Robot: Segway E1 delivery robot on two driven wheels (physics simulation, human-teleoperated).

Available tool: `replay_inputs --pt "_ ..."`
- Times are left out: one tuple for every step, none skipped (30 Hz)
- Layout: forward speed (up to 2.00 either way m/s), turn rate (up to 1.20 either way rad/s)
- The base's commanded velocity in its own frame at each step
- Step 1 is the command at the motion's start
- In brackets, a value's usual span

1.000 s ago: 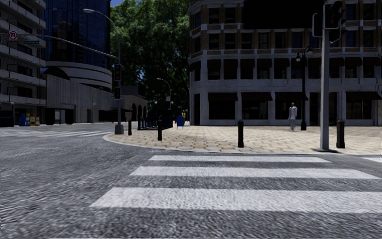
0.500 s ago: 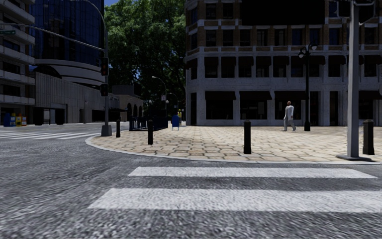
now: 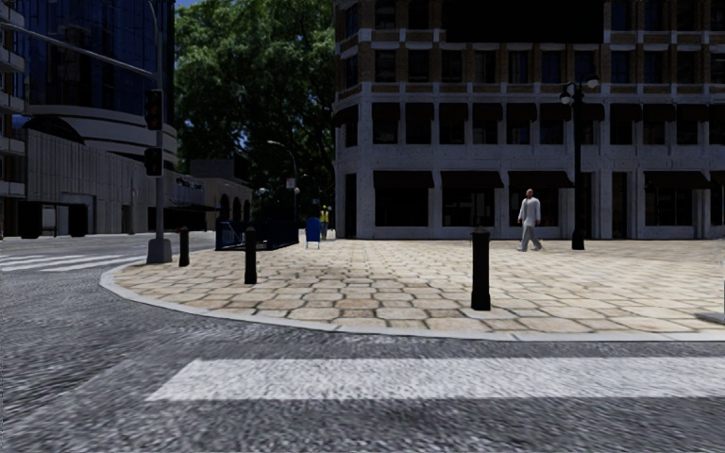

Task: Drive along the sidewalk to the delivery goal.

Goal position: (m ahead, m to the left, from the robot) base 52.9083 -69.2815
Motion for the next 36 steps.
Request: replay_inputs --pt "2.0 0.0" --pt "2.0 0.0" --pt "2.0 0.0" --pt "2.0 0.0" --pt "2.0 0.0" --pt "2.0 0.0" --pt "2.0 0.0" --pt "2.0 0.0" --pt "2.0 0.0" --pt "2.0 0.0" --pt "2.0 0.0" --pt "2.0 0.0" --pt "2.0 0.0" --pt "2.0 0.0" --pt "2.0 0.0" --pt "2.0 0.0" --pt "2.0 0.0" --pt "2.0 0.0" --pt "2.0 0.0" --pt "2.0 0.0" --pt "2.0 0.0" --pt "2.0 0.0" --pt "2.0 0.0" --pt "2.0 0.0" --pt "2.0 0.0" --pt "2.0 0.0" --pt "2.0 0.0" --pt "2.0 0.0" --pt "2.0 0.0" --pt "2.0 0.0" --pt "2.0 0.0" --pt "2.0 0.0" --pt "2.0 0.0" --pt "2.0 0.0" --pt "2.0 0.0" --pt "2.0 0.0"
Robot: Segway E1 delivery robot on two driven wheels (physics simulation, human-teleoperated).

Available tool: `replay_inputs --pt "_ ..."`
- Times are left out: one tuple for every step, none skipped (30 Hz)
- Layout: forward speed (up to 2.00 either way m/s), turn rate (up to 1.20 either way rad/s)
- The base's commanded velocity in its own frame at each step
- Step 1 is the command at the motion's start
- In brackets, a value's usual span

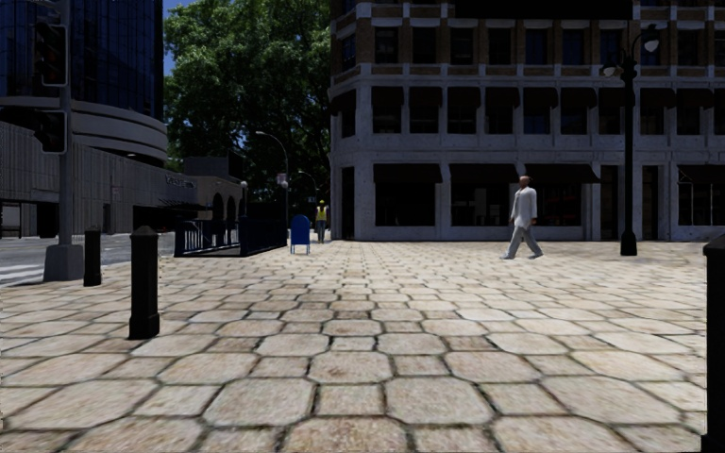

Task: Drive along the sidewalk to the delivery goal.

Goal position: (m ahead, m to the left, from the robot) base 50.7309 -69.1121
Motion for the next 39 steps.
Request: replay_inputs --pt "2.0 0.0" --pt "2.0 0.0" --pt "2.0 0.0" --pt "2.0 0.0" --pt "2.0 0.0" --pt "2.0 0.0" --pt "2.0 0.0" --pt "2.0 0.0" --pt "2.0 0.0" --pt "2.0 0.0" --pt "2.0 0.0" --pt "2.0 -0.11" --pt "2.0 -0.39" --pt "2.0 -0.39" --pt "2.0 -0.89" --pt "2.0 -1.2" --pt "2.0 -1.2" --pt "2.0 -1.2" --pt "2.0 -1.2" --pt "2.0 -1.2" --pt "2.0 -1.2" --pt "2.0 -1.2" --pt "2.0 -1.2" --pt "2.0 -1.2" --pt "2.0 -1.2" --pt "2.0 -1.2" --pt "2.0 -1.2" --pt "2.0 -1.2" --pt "2.0 -1.2" --pt "2.0 -1.2" --pt "2.0 -1.2" --pt "2.0 -1.2" --pt "2.0 -1.2" --pt "2.0 -1.2" --pt "2.0 -1.2" --pt "2.0 -1.2" --pt "2.0 -1.2" --pt "2.0 -1.2" --pt "2.0 -1.2"
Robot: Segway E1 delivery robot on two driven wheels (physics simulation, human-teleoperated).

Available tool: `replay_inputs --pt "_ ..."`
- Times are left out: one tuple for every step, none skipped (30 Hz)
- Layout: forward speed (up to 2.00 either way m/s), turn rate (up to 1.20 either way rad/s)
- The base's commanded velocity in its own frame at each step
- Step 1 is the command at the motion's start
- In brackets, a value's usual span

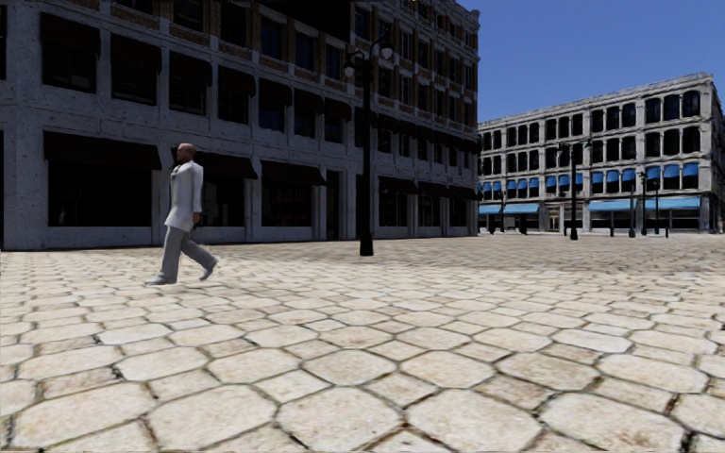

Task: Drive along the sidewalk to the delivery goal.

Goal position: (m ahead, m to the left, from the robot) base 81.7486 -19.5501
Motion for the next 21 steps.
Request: replay_inputs --pt "2.0 -1.2" --pt "2.0 -1.2" --pt "2.0 -1.2" --pt "2.0 -1.2" --pt "2.0 -1.2" --pt "2.0 -1.17" --pt "2.0 -0.7" --pt "2.0 -0.7" --pt "2.0 -0.56" --pt "2.0 -0.36" --pt "2.0 -0.11" --pt "2.0 0.0" --pt "2.0 0.0" --pt "2.0 0.0" --pt "2.0 0.0" --pt "2.0 0.0" --pt "2.0 0.0" --pt "2.0 0.0" --pt "2.0 0.0" --pt "2.0 0.0" --pt "2.0 0.0"
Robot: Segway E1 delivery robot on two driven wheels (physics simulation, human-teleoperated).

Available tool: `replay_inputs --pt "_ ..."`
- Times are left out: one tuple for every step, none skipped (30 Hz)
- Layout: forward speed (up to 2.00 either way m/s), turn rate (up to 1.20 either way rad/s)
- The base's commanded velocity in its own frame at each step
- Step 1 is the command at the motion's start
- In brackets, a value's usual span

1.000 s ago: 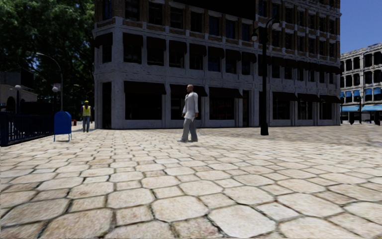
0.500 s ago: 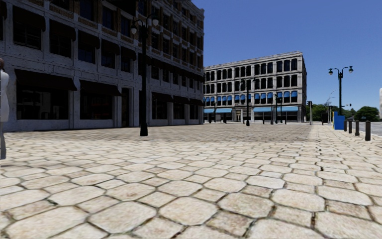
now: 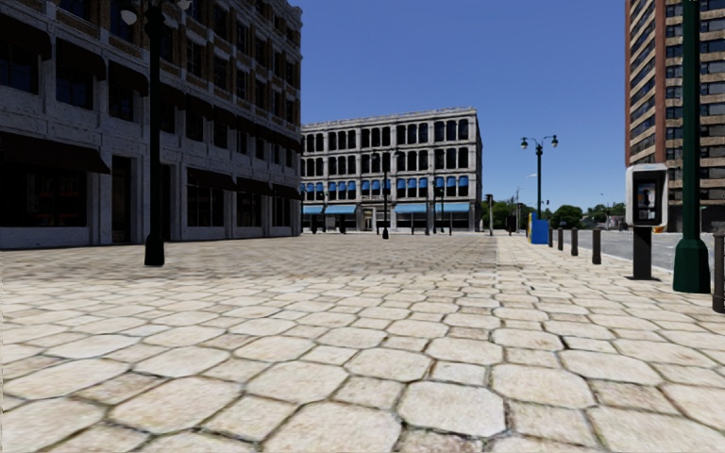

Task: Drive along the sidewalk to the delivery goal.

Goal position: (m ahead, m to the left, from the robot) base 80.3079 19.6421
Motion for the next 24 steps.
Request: replay_inputs --pt "2.0 0.0" --pt "2.0 0.0" --pt "2.0 0.0" --pt "2.0 0.0" --pt "2.0 0.0" --pt "2.0 0.0" --pt "2.0 0.0" --pt "2.0 0.0" --pt "2.0 0.0" --pt "2.0 0.0" --pt "2.0 0.0" --pt "2.0 0.0" --pt "2.0 0.0" --pt "2.0 0.0" --pt "2.0 0.0" --pt "2.0 0.0" --pt "2.0 0.0" --pt "2.0 0.0" --pt "2.0 0.0" --pt "2.0 0.0" --pt "2.0 0.0" --pt "2.0 0.0" --pt "2.0 0.0" --pt "2.0 0.0"
